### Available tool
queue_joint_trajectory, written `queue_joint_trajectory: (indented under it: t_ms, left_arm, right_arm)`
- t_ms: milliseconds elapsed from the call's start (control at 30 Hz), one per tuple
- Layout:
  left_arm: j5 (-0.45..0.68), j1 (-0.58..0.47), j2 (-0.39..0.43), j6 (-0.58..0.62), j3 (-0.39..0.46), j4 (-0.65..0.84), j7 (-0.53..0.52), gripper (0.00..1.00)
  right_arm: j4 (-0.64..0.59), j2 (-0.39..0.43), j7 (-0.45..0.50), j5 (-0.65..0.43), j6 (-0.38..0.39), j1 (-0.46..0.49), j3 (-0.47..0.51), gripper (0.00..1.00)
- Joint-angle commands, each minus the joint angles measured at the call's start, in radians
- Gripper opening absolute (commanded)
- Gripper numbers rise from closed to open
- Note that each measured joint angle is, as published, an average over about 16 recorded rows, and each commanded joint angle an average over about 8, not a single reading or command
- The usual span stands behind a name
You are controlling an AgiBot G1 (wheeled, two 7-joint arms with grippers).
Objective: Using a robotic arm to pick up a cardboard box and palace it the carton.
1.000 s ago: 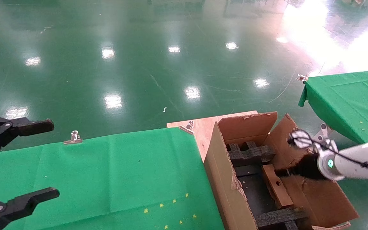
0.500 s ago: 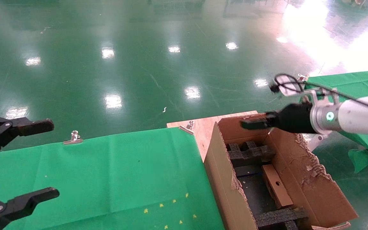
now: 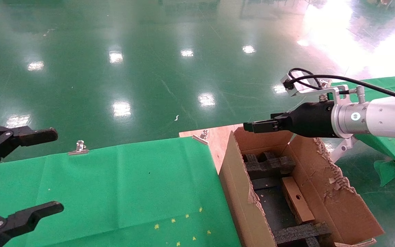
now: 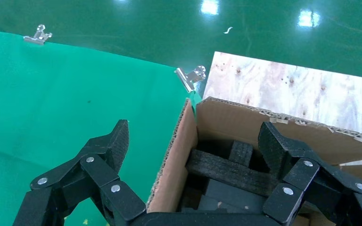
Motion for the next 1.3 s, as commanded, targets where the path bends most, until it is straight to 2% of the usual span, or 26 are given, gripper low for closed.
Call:
queue_joint_trajectory:
  t_ms: [33,233,1300]
  left_arm:
    - [0.0,0.0,0.0,0.0,0.0,0.0,0.0,1.0]
    - [0.0,0.0,0.0,0.0,0.0,0.0,0.0,1.0]
    - [0.0,0.0,0.0,0.0,0.0,0.0,0.0,1.0]
  right_arm:
    - [-0.004,-0.001,0.009,-0.01,0.005,-0.001,-0.008,1.0]
    - [-0.006,-0.014,-0.062,0.026,-0.043,-0.053,0.072,1.0]
    - [-0.012,-0.122,-0.666,0.343,-0.46,-0.488,0.752,1.0]
